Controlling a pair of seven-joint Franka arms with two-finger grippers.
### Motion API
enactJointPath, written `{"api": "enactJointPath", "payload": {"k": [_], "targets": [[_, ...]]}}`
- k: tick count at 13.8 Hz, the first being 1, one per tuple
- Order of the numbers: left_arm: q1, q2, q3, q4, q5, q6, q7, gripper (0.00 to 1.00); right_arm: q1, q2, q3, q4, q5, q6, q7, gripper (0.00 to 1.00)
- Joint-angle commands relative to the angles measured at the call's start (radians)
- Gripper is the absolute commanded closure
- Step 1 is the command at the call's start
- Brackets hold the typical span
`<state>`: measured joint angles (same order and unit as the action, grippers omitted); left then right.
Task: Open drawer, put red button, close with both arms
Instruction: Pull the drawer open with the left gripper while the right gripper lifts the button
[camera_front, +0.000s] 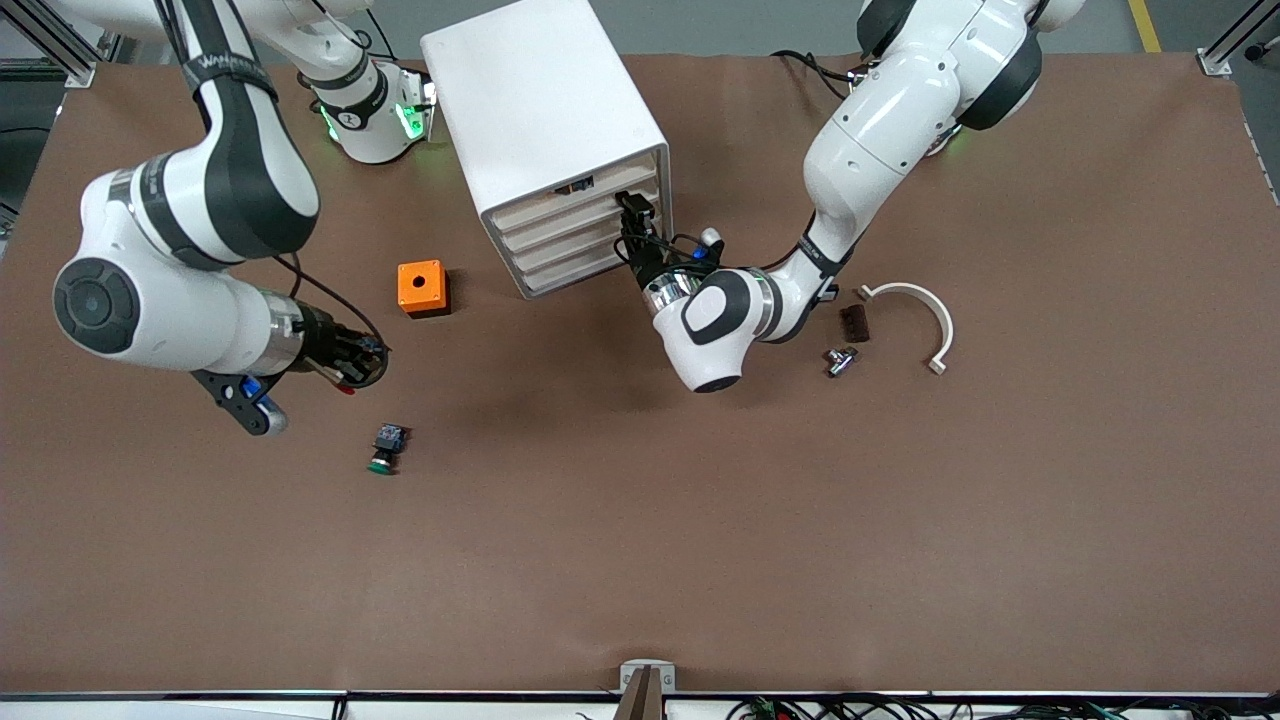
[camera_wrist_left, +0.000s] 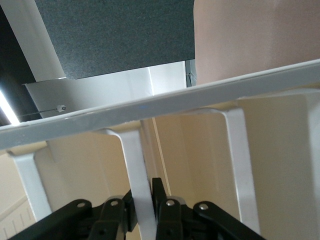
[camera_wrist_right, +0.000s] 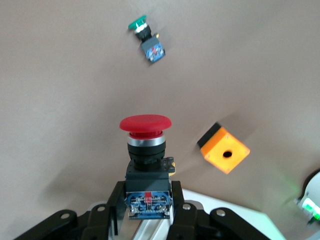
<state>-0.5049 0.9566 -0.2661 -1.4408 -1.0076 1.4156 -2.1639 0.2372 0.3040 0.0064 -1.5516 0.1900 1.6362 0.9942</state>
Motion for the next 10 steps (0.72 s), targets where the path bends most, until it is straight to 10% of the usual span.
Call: {"api": "enactJointPath", "payload": {"k": [1, 10], "targets": [[0.037, 0.004, 0.002, 0.014, -0.029, -0.004, 0.018, 0.89, 0.06, -0.032, -0.005, -0.002, 0.017, -0.012, 0.147, 1.0], [0.17, 0.004, 0.004, 0.025, -0.043, 0.092, 0.019, 0.77, 0.27, -0.072, -0.008, -0.005, 0.049, 0.033, 0.544, 1.0]]}}
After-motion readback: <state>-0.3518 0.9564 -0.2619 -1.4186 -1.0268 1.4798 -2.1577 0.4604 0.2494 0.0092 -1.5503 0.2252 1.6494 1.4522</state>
